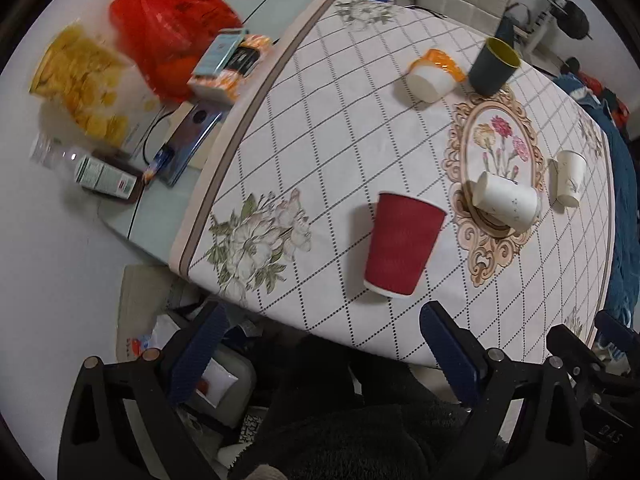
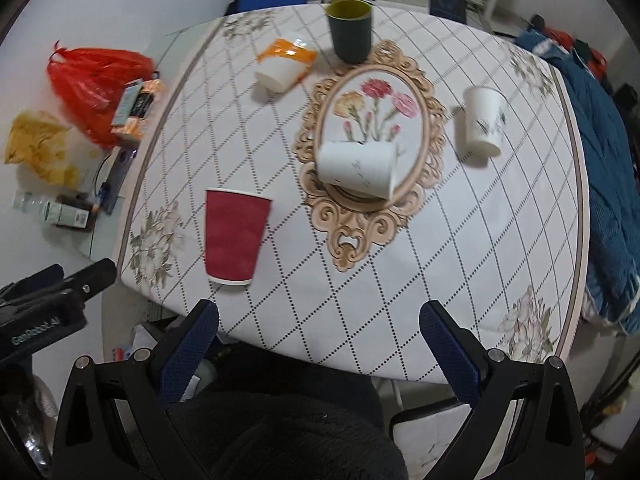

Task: Flip cup upside down
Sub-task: 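Lower the red cup onto the tablecloth and open the left tool, then move the right tool to the red cup and close on it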

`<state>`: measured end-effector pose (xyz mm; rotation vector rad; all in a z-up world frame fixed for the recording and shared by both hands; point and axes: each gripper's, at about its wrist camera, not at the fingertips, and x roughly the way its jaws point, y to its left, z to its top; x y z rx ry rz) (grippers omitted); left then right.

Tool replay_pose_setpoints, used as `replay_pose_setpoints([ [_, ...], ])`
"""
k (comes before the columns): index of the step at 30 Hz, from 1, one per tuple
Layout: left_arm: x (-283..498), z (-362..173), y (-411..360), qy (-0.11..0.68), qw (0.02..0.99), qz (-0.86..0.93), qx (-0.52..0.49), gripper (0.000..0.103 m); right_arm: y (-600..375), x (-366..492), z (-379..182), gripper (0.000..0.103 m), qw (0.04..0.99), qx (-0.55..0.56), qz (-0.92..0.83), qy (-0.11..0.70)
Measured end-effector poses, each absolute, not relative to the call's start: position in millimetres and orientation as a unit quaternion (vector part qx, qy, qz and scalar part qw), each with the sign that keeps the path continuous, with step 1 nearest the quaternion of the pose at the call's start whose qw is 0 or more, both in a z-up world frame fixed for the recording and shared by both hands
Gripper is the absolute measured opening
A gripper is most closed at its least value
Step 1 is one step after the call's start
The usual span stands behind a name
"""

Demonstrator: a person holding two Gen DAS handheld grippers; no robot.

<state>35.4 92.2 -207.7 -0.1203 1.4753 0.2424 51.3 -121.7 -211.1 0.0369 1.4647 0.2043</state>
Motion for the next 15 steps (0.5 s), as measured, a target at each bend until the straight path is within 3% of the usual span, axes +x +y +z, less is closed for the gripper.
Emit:
replay_pose_setpoints([
  [10, 34.2, -235.4, 142.3, 0.676, 0.722, 0.129, -0.076, 0.099, -73.2, 63.5, -218.0, 0.102, 0.721, -0.026, 0.124, 0.681],
  [15, 42.0, -264.9, 172.1, 0.672, 0.724, 0.146, -0.060, 0.099, -32.6, 82.6, -227.4, 0.102, 0.734, -0.184, 0.150, 0.636],
])
